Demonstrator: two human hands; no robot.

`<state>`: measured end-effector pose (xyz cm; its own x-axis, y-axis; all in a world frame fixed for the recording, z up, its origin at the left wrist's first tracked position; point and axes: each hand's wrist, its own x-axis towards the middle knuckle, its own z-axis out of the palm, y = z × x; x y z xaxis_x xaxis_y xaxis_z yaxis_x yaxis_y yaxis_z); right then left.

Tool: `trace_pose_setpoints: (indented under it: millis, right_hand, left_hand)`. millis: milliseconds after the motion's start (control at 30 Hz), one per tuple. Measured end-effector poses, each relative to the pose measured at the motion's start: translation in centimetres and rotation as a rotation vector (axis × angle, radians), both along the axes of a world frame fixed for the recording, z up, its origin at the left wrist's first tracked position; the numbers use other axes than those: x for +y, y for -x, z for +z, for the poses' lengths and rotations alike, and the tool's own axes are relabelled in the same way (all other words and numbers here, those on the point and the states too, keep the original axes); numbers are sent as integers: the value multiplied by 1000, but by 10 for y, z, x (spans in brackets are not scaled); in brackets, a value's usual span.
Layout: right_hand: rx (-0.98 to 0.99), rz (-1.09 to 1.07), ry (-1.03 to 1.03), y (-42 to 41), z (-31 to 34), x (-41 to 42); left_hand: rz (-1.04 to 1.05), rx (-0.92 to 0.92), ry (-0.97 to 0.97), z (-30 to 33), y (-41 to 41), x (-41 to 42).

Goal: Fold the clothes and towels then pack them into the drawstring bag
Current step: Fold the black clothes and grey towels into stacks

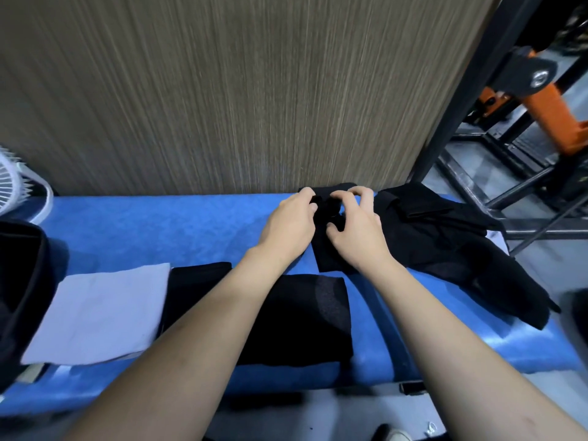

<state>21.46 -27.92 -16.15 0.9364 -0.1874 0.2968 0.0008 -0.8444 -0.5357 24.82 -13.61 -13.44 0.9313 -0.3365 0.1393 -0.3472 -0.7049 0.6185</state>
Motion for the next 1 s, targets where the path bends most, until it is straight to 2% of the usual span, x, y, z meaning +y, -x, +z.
trace_pose_setpoints:
  millis: [167,400,500,600,800,900,1000]
  right_hand:
    - [-22,-3,-85,-4,-1,-3]
    - [8,-21,-58,-12,-2,-1]
    - [-97,-35,-18,-14,0,6]
    - [-218,-70,52,-15,4,11]
    - [-317,-248,199,-9,16,10]
    - [-268,-239,50,-3,24,5]
    - [-230,-165,-236,11,35,5]
  left_hand:
    - [-58,-36,79,7,12,11]
    - [-123,-231,144,20,24,40]
    - [-159,-299,203,25,26,57]
    - [-182,-244,372,27,27,71]
    - [-21,-317,516,34,31,91]
    - [96,-282,599,36,33,97]
    - [168,-204,707,37,38,99]
